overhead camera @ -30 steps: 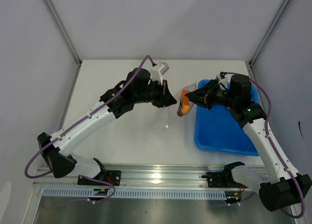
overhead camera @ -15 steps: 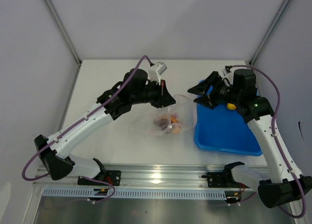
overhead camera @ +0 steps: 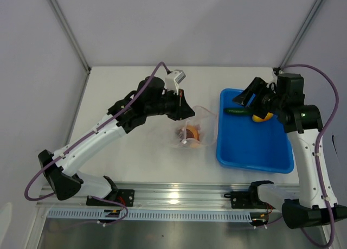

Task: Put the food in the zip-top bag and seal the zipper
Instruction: Place the fake bread in the zipper food storage bag, then pick up the fake fruit from the bin.

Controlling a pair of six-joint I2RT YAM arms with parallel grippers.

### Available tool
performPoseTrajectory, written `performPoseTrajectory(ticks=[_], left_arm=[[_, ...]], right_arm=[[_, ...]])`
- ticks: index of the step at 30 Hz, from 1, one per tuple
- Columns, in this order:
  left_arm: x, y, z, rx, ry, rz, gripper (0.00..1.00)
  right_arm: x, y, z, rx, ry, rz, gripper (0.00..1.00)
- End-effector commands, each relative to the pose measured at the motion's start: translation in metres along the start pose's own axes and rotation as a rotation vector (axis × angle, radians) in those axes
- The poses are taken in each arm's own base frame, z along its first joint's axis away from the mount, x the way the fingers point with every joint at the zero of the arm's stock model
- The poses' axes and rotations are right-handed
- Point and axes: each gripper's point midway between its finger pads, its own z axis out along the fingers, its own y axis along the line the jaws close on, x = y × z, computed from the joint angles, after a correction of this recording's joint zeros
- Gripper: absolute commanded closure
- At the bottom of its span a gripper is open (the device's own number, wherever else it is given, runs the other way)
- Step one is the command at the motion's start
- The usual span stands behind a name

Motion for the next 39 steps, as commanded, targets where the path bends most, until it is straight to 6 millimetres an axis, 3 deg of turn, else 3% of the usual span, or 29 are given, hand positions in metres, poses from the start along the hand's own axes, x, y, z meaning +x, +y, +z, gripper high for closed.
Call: performPoseTrajectory(ticks=[1,3,4,8,13,17,21,31,39], left_arm=[[-0.005,-0.006,-0.006,0.032,-0.016,0.017,0.99],[-0.001,-0.008,-0.007,0.049,-0.013,0.016,0.99],[0.001,-0.006,-0.006,0.049,-0.009,0.012,0.99],[0.008,-0.008,-0.007,0.074,-0.004,0.008,0.99],[0.017,-0.011,-0.010,0.111,0.003,0.005,0.99],[0.024,-0.012,-0.010,0.127,0.006,0.007,0.99],[0.031,-0.014,-0.010,0.139,0.003,0.016,0.99],[0.036,-0.015,-0.009,0.156,0.010,0.032,0.99],[0.040,-0.012,-0.005,0.149,0.028,0.030,0.99]], right_arm=[[-0.001,-0.055,0.015,0.157,0.005,-0.022,0.29],[-0.006,-0.067,0.025,0.158,-0.008,0.008,0.27],[-0.009,-0.090,0.030,0.206,-0.019,0.065,0.26],[-0.016,-0.122,0.056,0.246,-0.029,0.116,0.25],[-0.024,-0.150,0.085,0.282,-0.050,0.173,0.26],[-0.023,-0.199,0.108,0.450,-0.025,0.234,0.26],[-0.024,-0.234,0.121,0.572,-0.027,0.270,0.24],[-0.027,-0.294,0.150,0.777,-0.064,0.293,0.20],[-0.034,-0.316,0.172,0.832,-0.082,0.292,0.15]])
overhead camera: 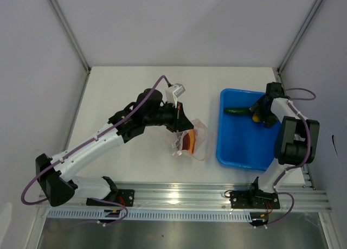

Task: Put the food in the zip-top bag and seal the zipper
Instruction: Pick up the fake fruit from the bin.

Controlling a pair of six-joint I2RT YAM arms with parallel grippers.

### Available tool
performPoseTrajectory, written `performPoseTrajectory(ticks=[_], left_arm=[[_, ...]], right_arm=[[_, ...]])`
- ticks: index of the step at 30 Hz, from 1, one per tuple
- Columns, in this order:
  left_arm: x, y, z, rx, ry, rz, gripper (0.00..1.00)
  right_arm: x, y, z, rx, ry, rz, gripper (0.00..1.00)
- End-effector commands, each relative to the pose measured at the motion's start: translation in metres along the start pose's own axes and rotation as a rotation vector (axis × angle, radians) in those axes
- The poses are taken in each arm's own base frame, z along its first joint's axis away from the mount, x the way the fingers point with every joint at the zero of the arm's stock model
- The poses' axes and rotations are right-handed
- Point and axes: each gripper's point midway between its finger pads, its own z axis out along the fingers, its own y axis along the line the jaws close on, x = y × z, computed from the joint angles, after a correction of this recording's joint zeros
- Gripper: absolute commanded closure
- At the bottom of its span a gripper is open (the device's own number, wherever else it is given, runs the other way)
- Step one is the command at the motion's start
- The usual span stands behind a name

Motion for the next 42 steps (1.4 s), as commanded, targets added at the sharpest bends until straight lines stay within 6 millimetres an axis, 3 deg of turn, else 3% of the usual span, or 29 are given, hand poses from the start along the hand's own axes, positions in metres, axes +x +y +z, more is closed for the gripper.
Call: performPoseTrajectory(ticks=[1,5,8,14,19,21,23,25,28,31,32,38,41,42], left_arm=[[-0.009,-0.012,-0.004,0.047,-0.039,0.031,0.99],[-0.010,-0.011,-0.003,0.040,-0.040,0.031,0.99],[-0.010,-0.012,-0.003,0.040,-0.038,0.030,0.99],[-0.010,-0.010,-0.002,0.031,-0.034,0.024,0.99],[-0.009,-0.008,-0.002,0.021,-0.032,0.015,0.99],[-0.009,-0.009,-0.003,0.024,-0.032,0.011,0.99],[-0.011,-0.011,-0.004,0.026,-0.037,0.010,1.00],[-0.013,-0.012,-0.004,0.027,-0.040,0.006,0.99],[-0.015,-0.012,-0.003,0.019,-0.031,0.011,0.99],[-0.019,-0.011,-0.004,0.002,-0.032,0.019,0.99],[-0.019,-0.009,-0.003,-0.007,-0.028,0.021,0.99],[-0.029,-0.008,-0.002,-0.035,-0.028,0.036,1.00],[-0.035,-0.008,0.002,-0.045,-0.025,0.044,0.99],[-0.035,-0.008,0.002,-0.047,-0.023,0.043,0.99]], right_arm=[[-0.032,0.011,0.006,0.010,-0.104,0.027,0.15],[-0.038,0.008,0.015,0.046,-0.130,0.028,0.16],[-0.040,0.008,0.020,0.045,-0.141,0.017,0.26],[-0.033,0.003,0.026,0.087,-0.158,-0.030,0.37],[-0.030,0.006,0.022,0.100,-0.192,-0.067,0.60],[-0.027,0.006,0.019,0.104,-0.196,-0.085,0.75],[-0.022,0.011,0.012,0.091,-0.203,-0.106,0.85],[-0.020,0.014,0.005,0.091,-0.216,-0.125,0.87],[-0.013,0.024,-0.018,0.056,-0.224,-0.153,0.92],[-0.005,0.041,-0.054,-0.037,-0.248,-0.186,0.92],[-0.004,0.044,-0.075,-0.074,-0.264,-0.191,0.92],[0.044,0.067,-0.147,-0.353,-0.146,-0.330,0.91],[0.086,0.076,-0.206,-0.590,-0.045,-0.455,0.89],[0.094,0.073,-0.215,-0.625,-0.019,-0.477,0.88]])
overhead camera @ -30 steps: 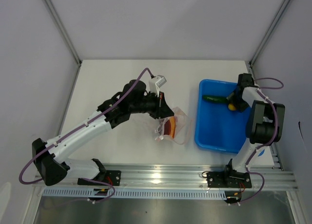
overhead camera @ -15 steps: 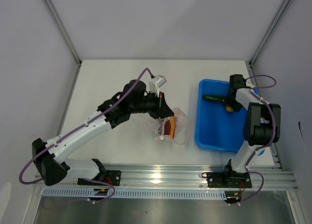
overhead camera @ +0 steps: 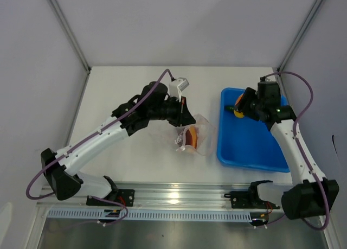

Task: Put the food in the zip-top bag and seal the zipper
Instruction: Pick up the fake fruit from the bin, then place the fake fruit in the zipper food storage bag.

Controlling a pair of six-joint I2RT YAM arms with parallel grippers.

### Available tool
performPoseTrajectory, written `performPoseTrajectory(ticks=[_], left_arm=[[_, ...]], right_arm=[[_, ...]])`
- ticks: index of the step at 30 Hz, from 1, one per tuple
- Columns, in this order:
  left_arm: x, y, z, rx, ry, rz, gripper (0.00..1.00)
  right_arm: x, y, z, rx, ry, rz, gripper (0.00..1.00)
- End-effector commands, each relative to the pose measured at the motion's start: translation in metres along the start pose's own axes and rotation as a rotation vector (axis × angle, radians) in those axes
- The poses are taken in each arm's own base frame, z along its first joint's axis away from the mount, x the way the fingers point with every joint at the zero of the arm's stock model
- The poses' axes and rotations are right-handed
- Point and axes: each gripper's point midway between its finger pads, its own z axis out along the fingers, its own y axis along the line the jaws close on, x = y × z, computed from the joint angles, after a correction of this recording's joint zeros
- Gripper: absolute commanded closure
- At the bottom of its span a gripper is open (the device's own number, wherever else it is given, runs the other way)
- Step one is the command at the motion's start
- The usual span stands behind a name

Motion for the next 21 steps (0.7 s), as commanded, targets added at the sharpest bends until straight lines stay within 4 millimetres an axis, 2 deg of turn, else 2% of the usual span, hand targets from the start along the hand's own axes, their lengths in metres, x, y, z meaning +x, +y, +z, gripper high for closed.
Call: performPoseTrajectory(ticks=[1,5,8,10,12,17,21], left_arm=[[-0.018,-0.007,-0.003,-0.005,-0.032,0.038,0.99],[-0.022,-0.005,-0.001,-0.022,-0.032,0.043,0.99],[-0.019,-0.003,0.003,-0.025,-0.011,0.037,0.99],[-0.021,-0.004,0.005,-0.021,-0.007,0.032,1.00],[-0.024,-0.007,0.005,-0.015,-0.009,0.031,0.99],[-0.027,-0.006,0.006,-0.025,-0.009,0.038,0.99],[-0.029,-0.007,0.006,-0.025,-0.009,0.041,1.00]], right_arm=[[0.051,0.034,-0.059,-0.255,0.203,-0.116,0.88],[0.073,0.049,-0.114,-0.410,0.237,-0.167,0.89],[0.081,0.063,-0.160,-0.561,0.247,-0.216,0.89],[0.095,0.074,-0.188,-0.684,0.321,-0.232,0.90],[0.101,0.083,-0.209,-0.758,0.333,-0.251,0.90],[0.119,0.094,-0.228,-0.870,0.411,-0.276,0.93],[0.140,0.099,-0.228,-0.892,0.491,-0.326,0.93]])
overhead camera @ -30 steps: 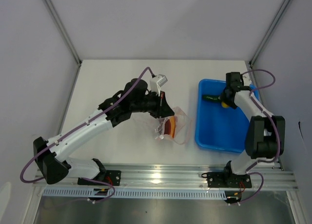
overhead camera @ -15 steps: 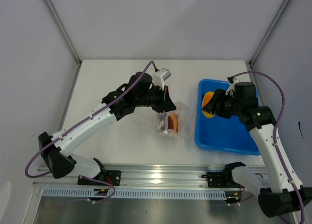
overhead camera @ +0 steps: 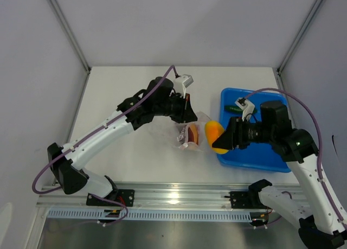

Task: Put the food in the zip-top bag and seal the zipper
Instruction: Place the fake fruit in the zipper food storage bag.

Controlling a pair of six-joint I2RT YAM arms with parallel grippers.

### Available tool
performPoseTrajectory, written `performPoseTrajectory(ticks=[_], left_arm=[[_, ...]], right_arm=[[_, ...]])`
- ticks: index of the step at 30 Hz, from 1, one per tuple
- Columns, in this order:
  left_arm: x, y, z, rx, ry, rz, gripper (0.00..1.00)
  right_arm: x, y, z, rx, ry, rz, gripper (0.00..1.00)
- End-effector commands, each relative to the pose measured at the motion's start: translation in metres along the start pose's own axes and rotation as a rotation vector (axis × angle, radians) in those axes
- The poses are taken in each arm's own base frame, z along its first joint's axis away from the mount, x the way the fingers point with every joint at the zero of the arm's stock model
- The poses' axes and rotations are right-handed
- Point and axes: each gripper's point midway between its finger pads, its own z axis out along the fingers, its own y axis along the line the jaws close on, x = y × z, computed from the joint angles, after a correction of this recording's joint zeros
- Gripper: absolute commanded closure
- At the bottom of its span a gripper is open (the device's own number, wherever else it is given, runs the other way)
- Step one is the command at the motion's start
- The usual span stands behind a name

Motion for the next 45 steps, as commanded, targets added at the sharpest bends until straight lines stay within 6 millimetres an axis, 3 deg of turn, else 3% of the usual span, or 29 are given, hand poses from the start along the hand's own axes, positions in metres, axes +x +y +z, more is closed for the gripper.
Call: performPoseTrajectory(ticks=[1,4,6,20,24,26,30,34,40,45], left_arm=[[-0.019,-0.013,-0.008,0.025,-0.048,0.041,0.99],[-0.019,-0.013,-0.009,0.025,-0.047,0.045,0.99],[-0.018,-0.014,-0.011,0.031,-0.045,0.049,0.99],[-0.002,-0.018,-0.024,0.072,-0.044,0.039,0.99],[0.000,-0.019,-0.025,0.078,-0.051,0.025,0.99],[-0.001,-0.020,-0.026,0.082,-0.056,0.023,0.99],[-0.002,-0.023,-0.027,0.097,-0.054,0.021,0.99],[-0.002,-0.022,-0.029,0.089,-0.062,0.021,1.00],[-0.004,-0.023,-0.029,0.088,-0.064,0.025,0.99],[-0.005,-0.019,-0.029,0.068,-0.067,0.031,1.00]], right_arm=[[0.017,0.012,0.009,-0.064,0.092,-0.016,0.93],[0.026,0.014,0.022,-0.066,0.148,-0.036,0.92],[0.023,0.004,0.033,-0.008,0.152,-0.026,0.92],[-0.021,-0.029,0.088,0.153,0.117,0.051,0.82],[-0.033,-0.034,0.091,0.226,0.095,0.024,0.77],[-0.035,-0.035,0.093,0.238,0.088,0.017,0.67],[-0.037,-0.037,0.097,0.262,0.091,0.010,0.40],[-0.038,-0.033,0.095,0.255,0.079,-0.002,0.29],[-0.038,-0.034,0.087,0.277,0.067,-0.008,0.25],[-0.047,-0.025,0.065,0.294,0.011,-0.030,0.26]])
